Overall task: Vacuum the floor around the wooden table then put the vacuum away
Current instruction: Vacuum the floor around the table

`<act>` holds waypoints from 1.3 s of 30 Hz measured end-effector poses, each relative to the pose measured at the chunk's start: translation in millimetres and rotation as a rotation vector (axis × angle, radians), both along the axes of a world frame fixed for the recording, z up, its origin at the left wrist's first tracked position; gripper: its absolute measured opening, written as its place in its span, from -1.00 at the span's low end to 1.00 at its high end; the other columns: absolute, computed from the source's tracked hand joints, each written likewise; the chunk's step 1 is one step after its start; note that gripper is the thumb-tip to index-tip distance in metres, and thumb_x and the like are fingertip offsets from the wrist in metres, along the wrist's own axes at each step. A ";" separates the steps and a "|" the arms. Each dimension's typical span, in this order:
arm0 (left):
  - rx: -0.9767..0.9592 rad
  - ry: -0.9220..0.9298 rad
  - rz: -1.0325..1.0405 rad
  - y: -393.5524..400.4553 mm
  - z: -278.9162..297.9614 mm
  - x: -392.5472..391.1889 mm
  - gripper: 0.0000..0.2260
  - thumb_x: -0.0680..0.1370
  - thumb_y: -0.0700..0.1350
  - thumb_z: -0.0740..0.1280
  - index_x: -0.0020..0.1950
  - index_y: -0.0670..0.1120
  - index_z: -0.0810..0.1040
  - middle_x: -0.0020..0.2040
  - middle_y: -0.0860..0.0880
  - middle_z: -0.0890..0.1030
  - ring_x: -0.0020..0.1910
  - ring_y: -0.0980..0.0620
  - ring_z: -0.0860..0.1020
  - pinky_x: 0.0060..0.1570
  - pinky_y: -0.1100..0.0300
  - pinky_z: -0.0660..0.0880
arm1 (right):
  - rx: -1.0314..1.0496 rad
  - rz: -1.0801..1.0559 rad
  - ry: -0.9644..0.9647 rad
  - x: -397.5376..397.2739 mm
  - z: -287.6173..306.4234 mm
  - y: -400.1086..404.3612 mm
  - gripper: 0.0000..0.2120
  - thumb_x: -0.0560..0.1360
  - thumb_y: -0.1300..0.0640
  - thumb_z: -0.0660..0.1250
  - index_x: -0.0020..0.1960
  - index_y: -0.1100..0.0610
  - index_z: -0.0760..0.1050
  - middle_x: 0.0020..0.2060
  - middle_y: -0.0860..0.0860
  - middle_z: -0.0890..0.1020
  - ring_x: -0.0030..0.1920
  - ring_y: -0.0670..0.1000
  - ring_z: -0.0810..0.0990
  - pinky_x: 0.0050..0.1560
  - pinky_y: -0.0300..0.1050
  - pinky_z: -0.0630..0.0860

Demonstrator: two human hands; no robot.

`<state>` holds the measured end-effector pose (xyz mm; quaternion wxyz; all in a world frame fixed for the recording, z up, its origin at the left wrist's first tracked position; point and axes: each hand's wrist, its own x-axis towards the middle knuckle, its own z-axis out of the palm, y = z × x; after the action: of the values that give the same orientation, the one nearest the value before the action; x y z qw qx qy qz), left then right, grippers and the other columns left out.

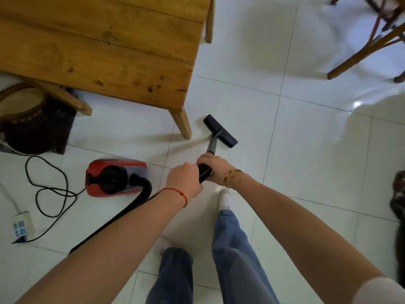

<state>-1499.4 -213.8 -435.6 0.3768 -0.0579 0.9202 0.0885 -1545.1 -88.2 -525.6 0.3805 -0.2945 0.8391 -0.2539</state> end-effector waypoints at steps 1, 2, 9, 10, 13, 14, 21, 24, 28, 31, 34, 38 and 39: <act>0.002 0.001 0.015 7.6 -3.2 -16.2 -0.76 0.48 -0.07 0.36 0.12 -0.09 0.54 -0.06 -0.07 0.61 -0.12 -0.06 0.60 -0.22 0.16 0.46 | 0.011 0.013 0.004 -18.8 -1.2 6.6 -0.68 0.40 0.21 0.43 0.13 0.12 0.48 0.10 0.08 0.50 0.03 0.11 0.51 0.12 -0.08 0.42; 0.004 0.005 0.029 14.7 -6.7 -32.4 -0.75 0.48 -0.07 0.36 0.12 -0.10 0.54 -0.05 -0.08 0.61 -0.11 -0.06 0.61 -0.21 0.15 0.46 | 0.023 0.026 0.011 -37.4 -3.6 13.1 -0.69 0.41 0.22 0.42 0.13 0.12 0.47 0.11 0.08 0.50 0.03 0.11 0.51 0.09 -0.11 0.39; 0.038 0.071 0.129 58.3 -33.0 -141.5 -0.75 0.48 -0.06 0.37 0.10 -0.13 0.53 -0.09 -0.08 0.59 -0.26 -0.02 0.49 -0.30 0.18 0.43 | 0.086 0.055 0.077 -158.1 -20.3 53.3 -0.72 0.42 0.23 0.40 0.12 0.12 0.48 0.10 0.08 0.51 0.06 0.11 0.51 0.08 -0.08 0.43; 0.040 0.084 0.139 64.7 -36.8 -154.7 -0.76 0.48 -0.07 0.37 0.10 -0.13 0.53 -0.11 -0.07 0.58 -0.27 -0.03 0.48 -0.31 0.18 0.42 | 0.097 0.053 0.087 -172.8 -22.7 59.7 -0.72 0.42 0.23 0.40 0.11 0.12 0.49 0.10 0.07 0.52 0.05 0.10 0.51 0.07 -0.10 0.42; 0.032 0.116 0.137 81.9 -43.2 -186.1 -0.77 0.48 -0.07 0.37 0.09 -0.12 0.54 -0.18 -0.04 0.52 -0.27 -0.03 0.50 -0.32 0.18 0.40 | 0.129 0.047 0.107 -207.0 -26.8 76.0 -0.72 0.41 0.22 0.40 0.10 0.10 0.49 0.09 0.06 0.52 0.03 0.09 0.52 0.06 -0.10 0.42; 0.037 0.118 0.137 86.4 -43.9 -193.2 -0.77 0.48 -0.07 0.37 0.09 -0.12 0.54 -0.17 -0.05 0.53 -0.26 -0.03 0.51 -0.31 0.18 0.40 | 0.137 0.041 0.107 -214.5 -27.4 80.1 -0.72 0.41 0.22 0.40 0.10 0.09 0.49 0.09 0.06 0.52 0.03 0.09 0.52 0.06 -0.09 0.42; 0.025 0.110 0.122 90.8 -34.6 -191.3 -0.75 0.49 -0.07 0.38 0.13 -0.12 0.53 -0.07 -0.07 0.59 -0.15 -0.05 0.59 -0.28 0.18 0.42 | 0.121 0.023 0.102 -209.0 -18.1 82.5 -0.72 0.41 0.22 0.41 0.10 0.10 0.49 0.08 0.06 0.52 0.01 0.08 0.53 0.06 -0.13 0.41; 0.021 0.095 0.138 76.8 -26.8 -166.8 -0.76 0.48 -0.09 0.38 0.11 -0.14 0.54 -0.10 -0.08 0.59 -0.18 -0.05 0.59 -0.30 0.18 0.44 | 0.113 0.022 0.073 -183.4 -11.7 67.4 -0.73 0.41 0.21 0.40 0.09 0.08 0.49 0.07 0.04 0.52 0.00 0.07 0.53 0.10 -0.09 0.45; 0.004 0.071 0.127 53.1 -13.6 -122.8 -0.71 0.49 -0.06 0.38 0.16 -0.13 0.51 -0.06 -0.09 0.60 -0.14 -0.05 0.59 -0.23 0.17 0.50 | 0.094 0.033 0.033 -138.2 -2.3 42.2 -0.71 0.40 0.21 0.41 0.09 0.06 0.48 0.07 0.04 0.52 0.03 0.08 0.51 0.11 -0.07 0.45; -0.025 0.051 0.102 35.6 -2.2 -88.5 -0.70 0.49 -0.03 0.38 0.17 -0.11 0.51 -0.04 -0.08 0.60 -0.12 -0.04 0.60 -0.20 0.17 0.50 | 0.086 0.033 0.010 -101.4 6.3 24.3 -0.70 0.40 0.22 0.41 0.10 0.07 0.48 0.07 0.05 0.53 0.05 0.09 0.51 0.12 -0.06 0.45; -0.052 0.032 0.081 17.8 8.5 -51.3 -0.71 0.48 -0.03 0.38 0.16 -0.11 0.53 -0.03 -0.08 0.60 -0.12 -0.04 0.59 -0.22 0.18 0.46 | 0.077 0.041 -0.005 -61.3 16.7 5.9 -0.71 0.40 0.22 0.41 0.10 0.09 0.48 0.06 0.07 0.54 0.04 0.10 0.52 0.13 -0.01 0.46; -0.067 0.027 0.051 -3.5 21.4 2.7 -0.72 0.48 -0.04 0.37 0.16 -0.10 0.52 -0.03 -0.08 0.61 -0.13 -0.04 0.59 -0.24 0.19 0.44 | 0.066 0.024 -0.021 -2.6 24.8 -17.0 -0.73 0.39 0.20 0.41 0.07 0.07 0.50 0.02 0.08 0.57 0.00 0.11 0.54 0.12 0.07 0.49; -0.074 0.032 0.043 -8.3 24.0 16.4 -0.72 0.48 -0.04 0.37 0.15 -0.10 0.53 -0.04 -0.07 0.61 -0.13 -0.03 0.59 -0.25 0.19 0.43 | 0.060 0.018 -0.023 12.3 26.2 -22.6 -0.73 0.39 0.19 0.42 0.07 0.06 0.50 0.01 0.07 0.57 -0.01 0.10 0.54 0.13 0.07 0.49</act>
<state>-1483.0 -222.0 -411.6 0.3575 -0.0903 0.9274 0.0635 -1532.8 -110.7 -499.3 0.4008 -0.2875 0.8393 -0.2285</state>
